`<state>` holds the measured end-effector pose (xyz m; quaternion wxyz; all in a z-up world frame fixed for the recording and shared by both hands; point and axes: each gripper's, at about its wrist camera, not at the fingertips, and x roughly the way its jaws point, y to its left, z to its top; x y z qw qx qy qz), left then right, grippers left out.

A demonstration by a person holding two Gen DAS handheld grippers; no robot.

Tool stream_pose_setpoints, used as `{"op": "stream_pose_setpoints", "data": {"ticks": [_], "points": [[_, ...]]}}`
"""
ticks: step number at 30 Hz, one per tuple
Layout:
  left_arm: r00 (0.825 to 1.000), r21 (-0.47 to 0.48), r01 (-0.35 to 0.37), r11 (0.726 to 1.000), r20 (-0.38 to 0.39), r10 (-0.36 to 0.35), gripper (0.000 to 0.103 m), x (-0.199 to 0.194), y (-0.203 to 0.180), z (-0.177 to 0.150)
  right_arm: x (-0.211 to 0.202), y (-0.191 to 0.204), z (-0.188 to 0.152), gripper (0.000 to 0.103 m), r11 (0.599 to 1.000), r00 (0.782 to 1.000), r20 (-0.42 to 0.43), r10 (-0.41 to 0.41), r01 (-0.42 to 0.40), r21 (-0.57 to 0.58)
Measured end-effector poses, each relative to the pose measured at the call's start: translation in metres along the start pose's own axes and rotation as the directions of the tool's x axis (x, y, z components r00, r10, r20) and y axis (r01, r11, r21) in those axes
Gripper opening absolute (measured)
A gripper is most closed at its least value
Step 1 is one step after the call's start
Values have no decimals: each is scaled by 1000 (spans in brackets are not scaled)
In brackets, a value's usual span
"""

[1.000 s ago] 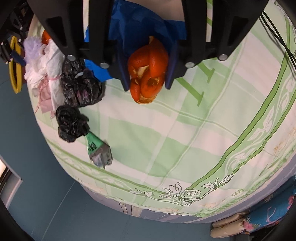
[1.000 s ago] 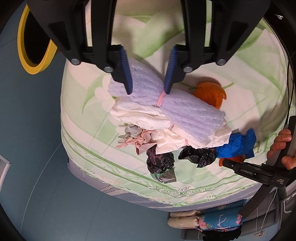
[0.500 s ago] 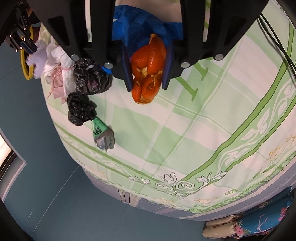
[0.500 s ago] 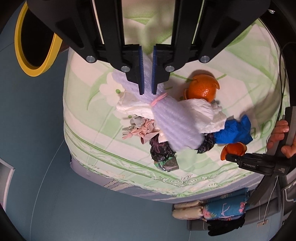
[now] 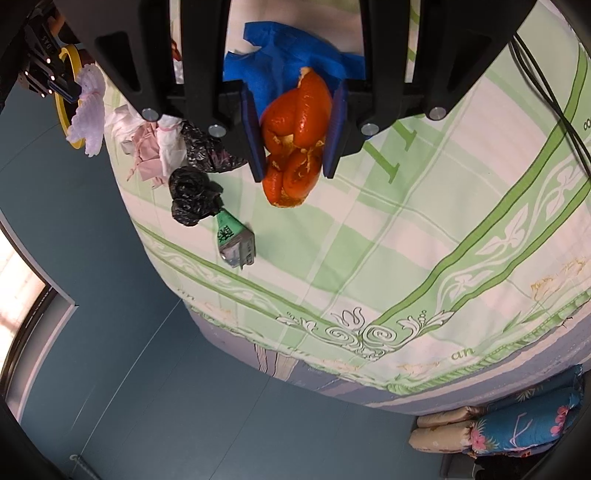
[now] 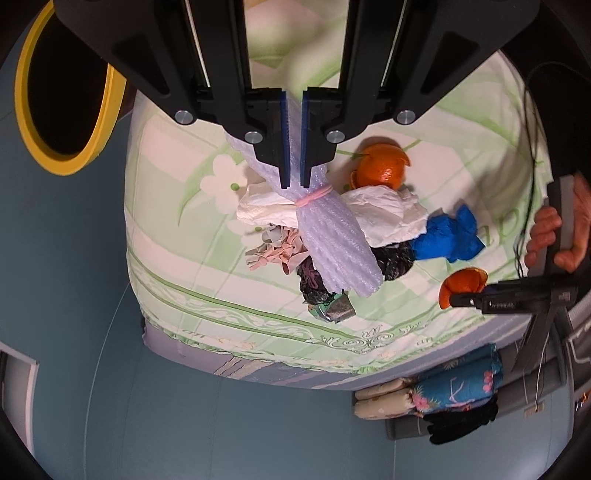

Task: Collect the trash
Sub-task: 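Carry the peel and foam net over the yellow bin and release both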

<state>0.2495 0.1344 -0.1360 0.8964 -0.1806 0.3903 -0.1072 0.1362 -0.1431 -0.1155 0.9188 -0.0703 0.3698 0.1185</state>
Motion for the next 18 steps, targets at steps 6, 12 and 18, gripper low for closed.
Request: {"op": "stream_pose_setpoints", "data": {"ticks": [6, 12, 18], "points": [[999, 54, -20, 998, 45, 17, 30, -16, -14, -7, -28, -4, -1, 4, 999, 999, 45, 14, -16, 40], [996, 118, 4, 993, 85, -14, 30, -37, -45, -16, -64, -13, -3, 4, 998, 994, 108, 3, -11, 68], [992, 168, 53, 984, 106, -72, 30, -55, -85, -20, -100, -28, -6, 4, 995, 984, 173, -31, 15, 95]]}}
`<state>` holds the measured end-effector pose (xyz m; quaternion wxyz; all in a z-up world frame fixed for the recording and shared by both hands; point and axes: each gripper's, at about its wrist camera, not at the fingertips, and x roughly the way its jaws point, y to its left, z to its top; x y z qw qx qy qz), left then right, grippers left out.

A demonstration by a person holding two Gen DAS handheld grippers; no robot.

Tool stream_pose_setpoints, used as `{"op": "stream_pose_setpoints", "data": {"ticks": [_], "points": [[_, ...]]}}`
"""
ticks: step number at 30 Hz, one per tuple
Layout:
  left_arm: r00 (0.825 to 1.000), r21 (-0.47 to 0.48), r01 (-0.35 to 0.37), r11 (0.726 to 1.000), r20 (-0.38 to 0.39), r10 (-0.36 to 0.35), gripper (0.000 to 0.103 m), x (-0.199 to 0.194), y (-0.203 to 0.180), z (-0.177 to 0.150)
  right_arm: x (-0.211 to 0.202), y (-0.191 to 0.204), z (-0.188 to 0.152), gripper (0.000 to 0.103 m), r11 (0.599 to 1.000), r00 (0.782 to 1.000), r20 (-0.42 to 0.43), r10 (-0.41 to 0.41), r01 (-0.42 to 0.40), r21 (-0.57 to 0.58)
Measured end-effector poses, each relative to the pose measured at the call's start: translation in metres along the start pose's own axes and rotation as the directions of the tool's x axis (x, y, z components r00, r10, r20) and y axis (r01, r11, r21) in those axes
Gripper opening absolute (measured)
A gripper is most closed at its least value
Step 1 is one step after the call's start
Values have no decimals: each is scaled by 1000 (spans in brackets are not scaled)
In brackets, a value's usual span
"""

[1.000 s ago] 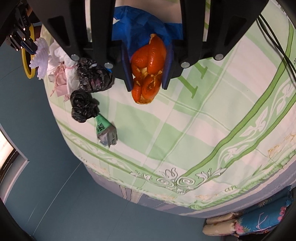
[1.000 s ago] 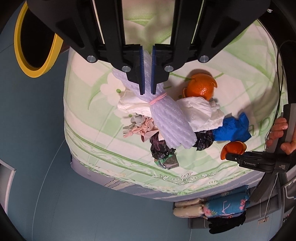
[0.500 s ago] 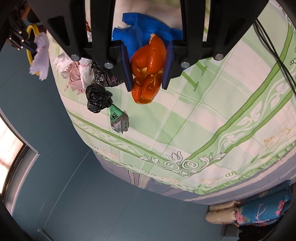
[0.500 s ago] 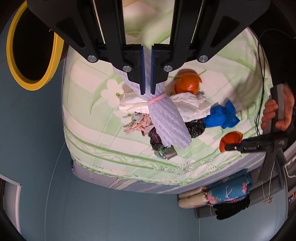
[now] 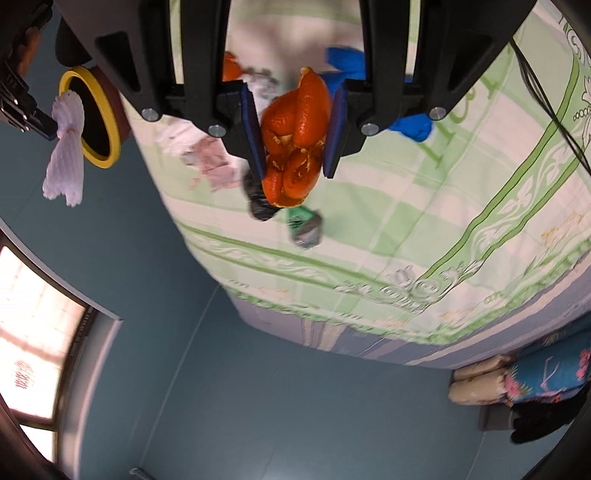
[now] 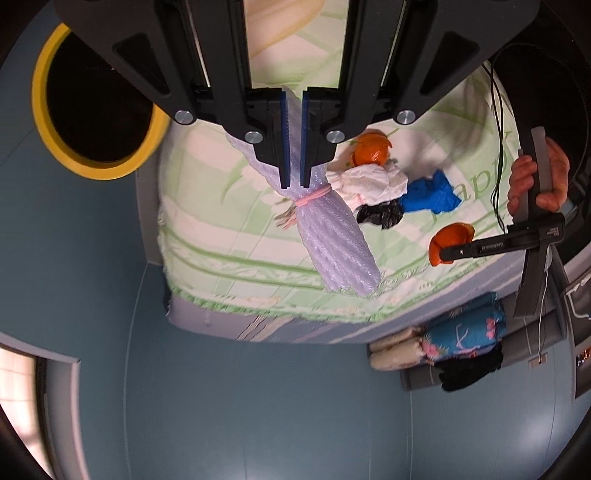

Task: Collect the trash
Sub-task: 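Carry the peel and foam net over the yellow bin and release both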

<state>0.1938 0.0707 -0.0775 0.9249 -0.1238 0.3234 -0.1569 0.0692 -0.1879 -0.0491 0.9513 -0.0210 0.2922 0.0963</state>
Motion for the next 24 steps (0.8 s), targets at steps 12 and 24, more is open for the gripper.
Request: {"op": "stream_pose_setpoints", "data": {"ticks": [12, 24], "points": [[993, 115, 92, 989, 67, -100, 30, -40, -88, 13, -67, -37, 4, 4, 993, 984, 160, -82, 66, 99], [973, 220, 194, 956, 78, -215, 30, -47, -172, 17, -106, -74, 1, 4, 972, 953, 235, -191, 151, 179]]}}
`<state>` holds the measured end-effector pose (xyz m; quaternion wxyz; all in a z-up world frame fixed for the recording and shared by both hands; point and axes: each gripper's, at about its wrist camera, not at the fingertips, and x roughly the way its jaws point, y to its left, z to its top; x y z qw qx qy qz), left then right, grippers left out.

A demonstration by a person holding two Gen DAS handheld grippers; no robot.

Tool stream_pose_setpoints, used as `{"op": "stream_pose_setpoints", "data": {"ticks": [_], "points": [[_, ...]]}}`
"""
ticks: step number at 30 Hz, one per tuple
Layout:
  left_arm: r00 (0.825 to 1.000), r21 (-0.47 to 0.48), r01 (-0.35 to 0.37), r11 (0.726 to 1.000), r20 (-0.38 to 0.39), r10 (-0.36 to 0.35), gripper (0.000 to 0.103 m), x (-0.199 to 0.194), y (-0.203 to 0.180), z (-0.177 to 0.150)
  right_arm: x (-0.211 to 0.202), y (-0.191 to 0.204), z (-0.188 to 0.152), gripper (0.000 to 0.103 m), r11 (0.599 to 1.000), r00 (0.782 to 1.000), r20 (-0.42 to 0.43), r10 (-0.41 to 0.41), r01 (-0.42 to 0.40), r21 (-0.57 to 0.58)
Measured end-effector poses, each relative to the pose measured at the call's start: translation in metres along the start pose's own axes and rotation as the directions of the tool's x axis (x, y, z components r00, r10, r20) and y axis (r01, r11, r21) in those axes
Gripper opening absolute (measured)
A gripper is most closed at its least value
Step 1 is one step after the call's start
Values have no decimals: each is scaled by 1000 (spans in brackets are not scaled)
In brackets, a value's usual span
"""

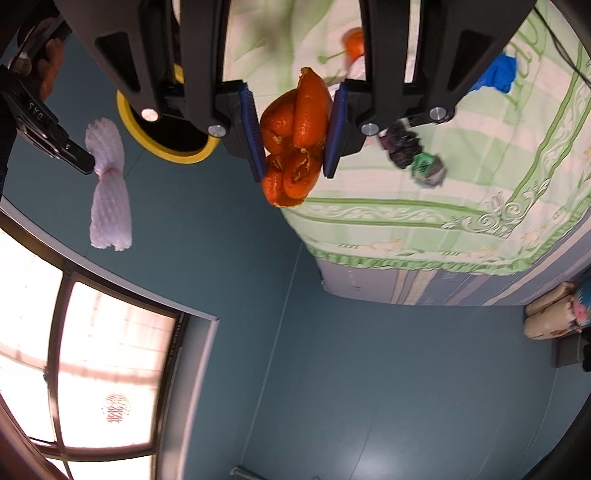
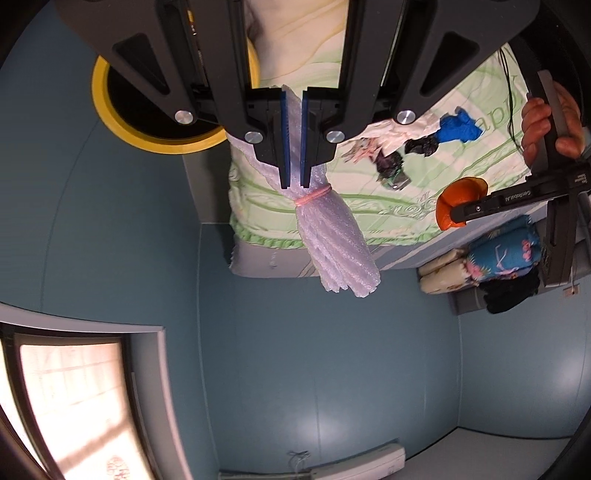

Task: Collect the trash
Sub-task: 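Carry the peel and foam net over the yellow bin and release both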

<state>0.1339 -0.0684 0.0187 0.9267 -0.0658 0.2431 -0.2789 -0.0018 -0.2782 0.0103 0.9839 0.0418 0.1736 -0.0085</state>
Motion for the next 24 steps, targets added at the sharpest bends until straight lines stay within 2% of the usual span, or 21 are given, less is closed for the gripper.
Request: {"op": "stream_pose_setpoints", "data": {"ticks": [11, 24], "points": [[993, 49, 115, 992, -36, -113, 30, 47, -64, 4, 3, -42, -7, 4, 995, 997, -12, -74, 75, 58], [971, 108, 221, 969, -122, -207, 30, 107, -137, -1, 17, -93, -18, 4, 979, 985, -56, -166, 171, 113]]}}
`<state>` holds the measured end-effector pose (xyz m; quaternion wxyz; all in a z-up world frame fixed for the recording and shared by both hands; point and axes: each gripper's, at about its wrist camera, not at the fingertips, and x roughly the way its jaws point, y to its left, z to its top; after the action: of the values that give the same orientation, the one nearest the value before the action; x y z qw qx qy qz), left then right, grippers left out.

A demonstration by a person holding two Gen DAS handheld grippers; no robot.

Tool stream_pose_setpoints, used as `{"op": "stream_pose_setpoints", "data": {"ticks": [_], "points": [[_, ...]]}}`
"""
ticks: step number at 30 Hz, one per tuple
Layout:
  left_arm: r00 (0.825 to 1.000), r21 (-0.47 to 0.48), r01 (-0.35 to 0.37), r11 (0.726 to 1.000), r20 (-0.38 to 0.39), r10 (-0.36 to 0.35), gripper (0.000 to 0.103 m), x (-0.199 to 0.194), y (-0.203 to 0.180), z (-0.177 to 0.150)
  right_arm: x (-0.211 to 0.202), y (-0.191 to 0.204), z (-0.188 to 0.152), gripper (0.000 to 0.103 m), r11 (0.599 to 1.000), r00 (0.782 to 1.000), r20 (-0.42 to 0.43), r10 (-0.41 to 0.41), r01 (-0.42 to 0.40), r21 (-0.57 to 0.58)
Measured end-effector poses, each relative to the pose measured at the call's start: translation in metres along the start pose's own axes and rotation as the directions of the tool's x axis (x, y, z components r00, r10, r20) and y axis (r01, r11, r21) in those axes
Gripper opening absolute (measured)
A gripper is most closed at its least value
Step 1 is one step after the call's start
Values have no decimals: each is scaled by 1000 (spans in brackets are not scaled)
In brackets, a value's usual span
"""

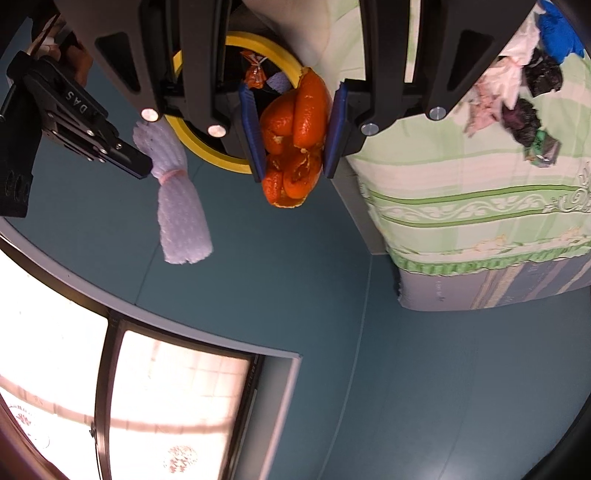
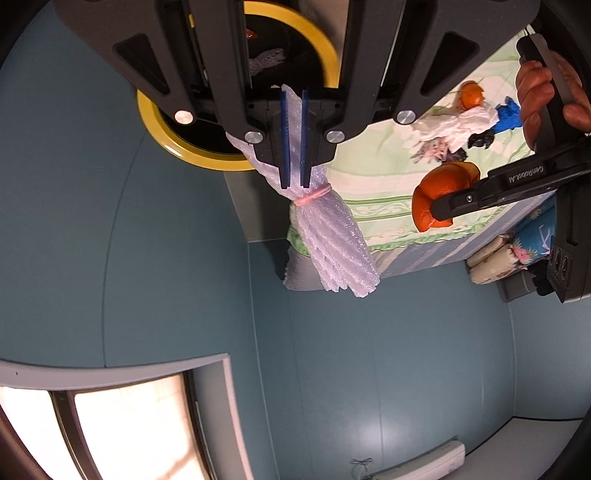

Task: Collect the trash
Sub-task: 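Carry the peel and foam net over the yellow bin and release both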

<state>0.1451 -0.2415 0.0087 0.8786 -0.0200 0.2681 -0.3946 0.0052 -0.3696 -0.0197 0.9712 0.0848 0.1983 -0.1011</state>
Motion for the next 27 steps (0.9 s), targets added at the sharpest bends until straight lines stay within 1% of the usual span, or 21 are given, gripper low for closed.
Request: {"op": "stream_pose_setpoints", "data": {"ticks": [6, 11, 18, 22, 27], "points": [[999, 10, 28, 1000, -42, -28, 30, 30, -18, -1, 14, -17, -3, 4, 999, 999, -27, -43, 44, 18], [996, 11, 44, 999, -83, -43, 30, 53, -25, -4, 25, -30, -8, 4, 997, 996, -62, -65, 67, 35], [988, 19, 67, 998, -139, -64, 30, 85, -38, -12, 37, -44, -16, 4, 995, 990, -115, -80, 87, 56], [982, 7, 84, 996, -170, -82, 30, 101, -41, -19, 44, -51, -19, 4, 991, 986, -144, -87, 99, 85], [976, 14, 83, 996, -203, -79, 31, 117, -45, -30, 53, -61, -25, 4, 987, 979, -182, -92, 114, 113]]}}
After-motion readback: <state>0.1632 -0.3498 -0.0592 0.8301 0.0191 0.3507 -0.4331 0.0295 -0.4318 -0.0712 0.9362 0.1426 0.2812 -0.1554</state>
